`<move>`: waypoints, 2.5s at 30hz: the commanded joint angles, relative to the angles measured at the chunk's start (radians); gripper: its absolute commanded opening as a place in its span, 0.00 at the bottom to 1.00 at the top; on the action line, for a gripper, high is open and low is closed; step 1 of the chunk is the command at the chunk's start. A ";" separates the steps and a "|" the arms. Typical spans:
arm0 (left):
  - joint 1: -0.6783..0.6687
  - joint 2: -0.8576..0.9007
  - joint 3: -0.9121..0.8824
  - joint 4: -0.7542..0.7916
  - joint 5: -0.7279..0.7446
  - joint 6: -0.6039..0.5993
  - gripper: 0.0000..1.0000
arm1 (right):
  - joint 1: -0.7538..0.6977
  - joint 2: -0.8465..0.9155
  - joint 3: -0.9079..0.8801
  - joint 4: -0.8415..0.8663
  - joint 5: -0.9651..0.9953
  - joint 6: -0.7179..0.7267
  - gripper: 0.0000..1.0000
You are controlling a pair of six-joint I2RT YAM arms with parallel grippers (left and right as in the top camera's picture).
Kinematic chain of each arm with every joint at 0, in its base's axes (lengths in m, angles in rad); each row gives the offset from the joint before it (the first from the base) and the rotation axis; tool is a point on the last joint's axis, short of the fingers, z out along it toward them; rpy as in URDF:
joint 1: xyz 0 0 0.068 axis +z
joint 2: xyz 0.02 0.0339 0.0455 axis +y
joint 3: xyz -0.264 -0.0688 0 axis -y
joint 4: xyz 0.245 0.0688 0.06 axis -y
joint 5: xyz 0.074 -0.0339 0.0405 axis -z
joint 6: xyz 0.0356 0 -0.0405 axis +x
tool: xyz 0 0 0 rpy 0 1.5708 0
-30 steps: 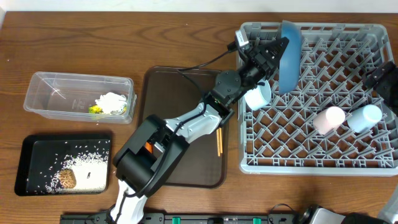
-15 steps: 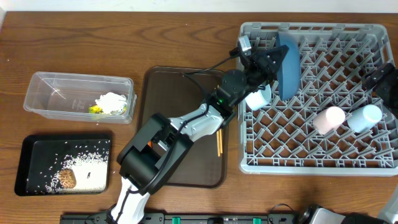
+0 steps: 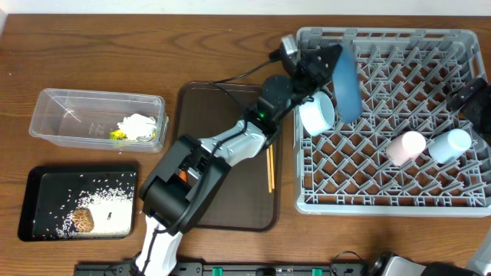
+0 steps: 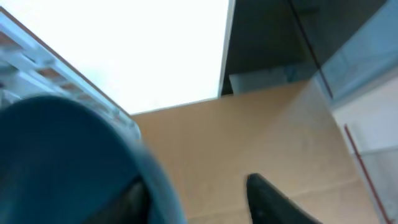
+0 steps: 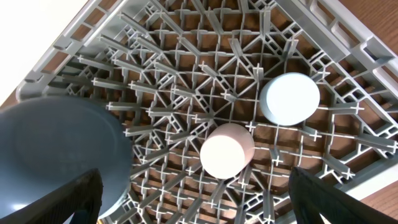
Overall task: Sort waste into correct bins and load items into the dishwasher rack
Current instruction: 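Set the plate upright in the rack and open the left gripper, then grasp the orange carrot with the left gripper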
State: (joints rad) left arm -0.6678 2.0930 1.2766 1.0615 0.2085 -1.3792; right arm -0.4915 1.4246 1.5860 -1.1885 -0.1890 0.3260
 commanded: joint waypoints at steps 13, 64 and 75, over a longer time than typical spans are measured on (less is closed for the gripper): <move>0.062 0.008 0.026 -0.149 0.144 0.282 0.89 | -0.007 -0.013 0.002 -0.005 0.006 0.001 0.88; 0.387 -0.674 -0.199 -2.269 -0.053 1.072 0.86 | 0.296 -0.013 0.002 0.017 -0.263 -0.219 0.99; 0.387 -0.674 -0.549 -1.951 -0.151 0.999 0.61 | 0.296 -0.013 0.002 -0.013 -0.207 -0.219 0.99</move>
State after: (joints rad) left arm -0.2787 1.4185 0.7765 -0.9203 0.1017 -0.3592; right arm -0.2092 1.4246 1.5826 -1.1995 -0.4137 0.1211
